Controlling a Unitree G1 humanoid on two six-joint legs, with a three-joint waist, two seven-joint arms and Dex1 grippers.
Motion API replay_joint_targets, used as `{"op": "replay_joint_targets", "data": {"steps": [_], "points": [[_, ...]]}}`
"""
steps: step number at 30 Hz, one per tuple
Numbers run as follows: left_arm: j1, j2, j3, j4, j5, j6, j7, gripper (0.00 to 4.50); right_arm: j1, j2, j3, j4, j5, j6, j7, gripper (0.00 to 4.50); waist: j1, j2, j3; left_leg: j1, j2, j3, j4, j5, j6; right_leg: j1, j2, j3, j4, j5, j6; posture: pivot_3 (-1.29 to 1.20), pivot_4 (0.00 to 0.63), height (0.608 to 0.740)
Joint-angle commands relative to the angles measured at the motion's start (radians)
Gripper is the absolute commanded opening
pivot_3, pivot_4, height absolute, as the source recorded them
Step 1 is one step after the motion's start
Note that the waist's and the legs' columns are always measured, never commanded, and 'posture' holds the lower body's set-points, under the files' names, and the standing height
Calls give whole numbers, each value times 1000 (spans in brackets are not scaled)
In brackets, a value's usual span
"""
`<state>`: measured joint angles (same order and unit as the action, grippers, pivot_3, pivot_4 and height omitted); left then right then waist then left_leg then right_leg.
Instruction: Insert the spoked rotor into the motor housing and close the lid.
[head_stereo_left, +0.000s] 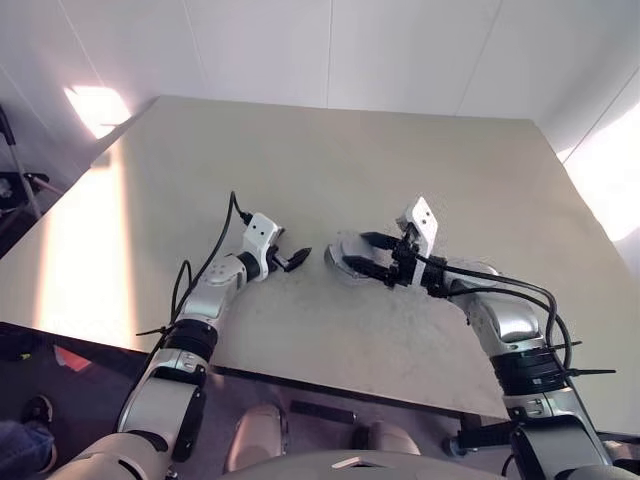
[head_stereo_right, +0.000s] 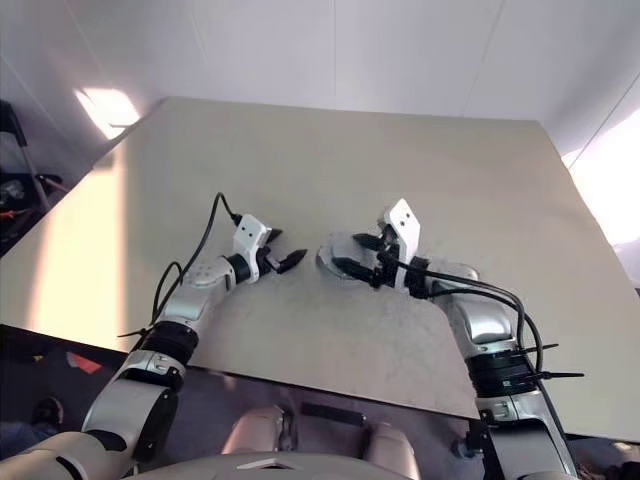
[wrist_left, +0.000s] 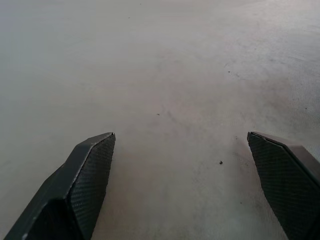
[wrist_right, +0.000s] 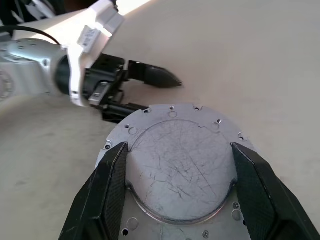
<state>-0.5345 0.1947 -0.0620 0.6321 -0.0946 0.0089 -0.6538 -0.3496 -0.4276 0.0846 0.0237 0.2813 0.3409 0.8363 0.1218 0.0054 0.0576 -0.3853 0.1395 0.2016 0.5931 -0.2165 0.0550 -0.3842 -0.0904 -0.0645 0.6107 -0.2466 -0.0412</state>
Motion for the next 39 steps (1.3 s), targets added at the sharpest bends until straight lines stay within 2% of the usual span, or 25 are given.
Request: {"op": "replay_joint_targets", "data": {"steps": [1,4,8,12,15,19,23,28,39], "points": [[-17,5,8,-2,-2,-13,0,4500,-53,-24,27,29,-110,-111,-47,3106,-1,0,0,0,0,0,2,0,0,0,0,0,1,0,0,0,0,740],[-20,5,8,1,-1,-14,1,4500,-57,-59,72,70,-193,-159,-46,3106,-1,0,0,0,0,0,3,0,-1,1,0,1,1,0,0,0,0,740],[-19,5,8,1,-1,-15,3,4500,-74,-22,11,57,-74,-51,-25,3106,-2,0,1,0,0,0,4,0,1,1,0,1,2,0,0,0,0,740],[-18,4,6,1,0,-16,5,4500,-91,-24,28,98,-135,-67,-66,3106,-2,0,1,0,0,0,5,-1,2,1,0,1,5,0,0,0,0,740],[-16,5,5,4,2,-19,5,4500,-86,-16,20,63,-89,-23,-38,3106,-1,0,1,0,0,0,5,0,3,0,0,1,6,0,0,0,0,740],[-15,6,4,3,3,-21,5,4500,-84,-35,57,95,-155,-45,-45,3106,-1,0,1,1,0,0,6,0,3,0,0,1,7,0,0,0,0,740],[-17,6,5,8,3,-24,5,4500,-71,-45,67,81,-141,-20,-3,3106,-1,0,1,1,0,0,6,0,3,1,0,1,8,0,0,0,0,740],[-16,7,5,5,3,-24,5,4500,-73,-56,97,119,-194,-37,-14,3106,-1,-1,1,2,0,0,6,0,3,1,0,1,8,0,0,0,0,740],[-8,6,2,-6,2,-20,2,4500,-107,-35,96,168,-197,36,-59,3106,-2,-1,1,7,1,0,10,0,1,7,0,2,11,0,0,0,0,740]]}}
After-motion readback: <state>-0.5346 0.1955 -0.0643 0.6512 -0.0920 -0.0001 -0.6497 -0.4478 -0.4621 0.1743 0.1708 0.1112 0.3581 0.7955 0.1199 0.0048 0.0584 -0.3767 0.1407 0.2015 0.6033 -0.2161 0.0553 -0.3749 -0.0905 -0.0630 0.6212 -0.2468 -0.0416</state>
